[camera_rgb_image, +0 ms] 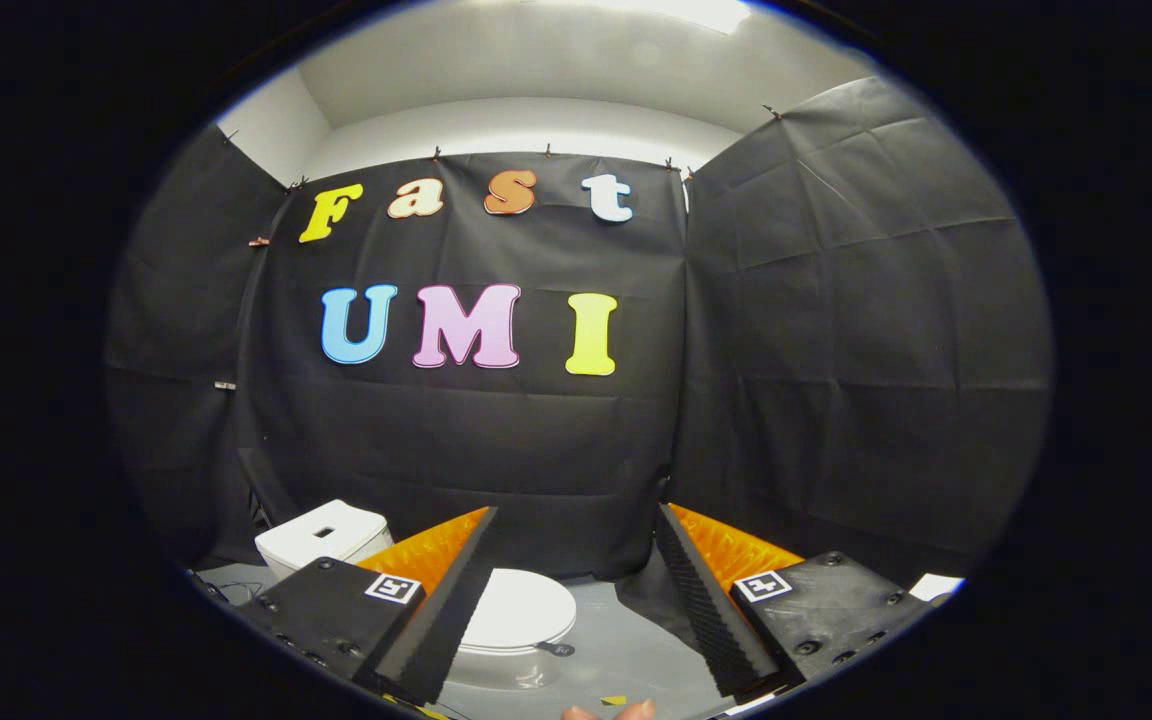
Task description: Open the toilet lid.
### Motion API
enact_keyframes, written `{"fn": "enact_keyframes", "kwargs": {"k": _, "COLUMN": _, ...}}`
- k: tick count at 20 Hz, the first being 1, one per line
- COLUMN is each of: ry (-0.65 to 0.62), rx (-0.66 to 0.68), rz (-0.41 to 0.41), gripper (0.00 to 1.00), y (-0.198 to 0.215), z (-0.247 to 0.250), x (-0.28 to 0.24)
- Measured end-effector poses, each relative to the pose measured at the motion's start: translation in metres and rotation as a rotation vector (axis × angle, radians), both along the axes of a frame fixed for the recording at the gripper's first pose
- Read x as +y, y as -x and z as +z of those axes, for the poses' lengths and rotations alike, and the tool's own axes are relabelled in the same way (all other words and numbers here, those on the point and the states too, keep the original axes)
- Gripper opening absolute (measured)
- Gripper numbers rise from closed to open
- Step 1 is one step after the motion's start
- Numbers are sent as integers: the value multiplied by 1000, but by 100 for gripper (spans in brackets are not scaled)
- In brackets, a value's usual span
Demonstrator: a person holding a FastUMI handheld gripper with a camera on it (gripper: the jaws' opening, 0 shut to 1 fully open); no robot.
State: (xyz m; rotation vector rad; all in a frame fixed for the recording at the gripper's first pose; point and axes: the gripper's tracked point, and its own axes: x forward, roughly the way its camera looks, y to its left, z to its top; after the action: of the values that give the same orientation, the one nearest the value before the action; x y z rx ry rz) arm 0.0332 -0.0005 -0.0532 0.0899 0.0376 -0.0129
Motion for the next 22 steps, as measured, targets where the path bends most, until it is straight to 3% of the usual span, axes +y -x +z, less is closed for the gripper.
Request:
{"fn": "enact_keyframes", "kwargs": {"k": 6, "ry": 14, "rx": 20, "rz": 86, "gripper": 98, "y": -20, "z": -59, "x": 12}}
{"fn": "enact_keyframes", "kwargs": {"k": 12, "ry": -40, "rx": 53, "rz": 95, "gripper": 98, "y": -35, "z": -110, "x": 7}}
{"fn": "enact_keyframes", "kwargs": {"k": 22, "ry": -255, "rx": 323, "rz": 157, "gripper": 99, "y": -55, "z": -230, "x": 8}}
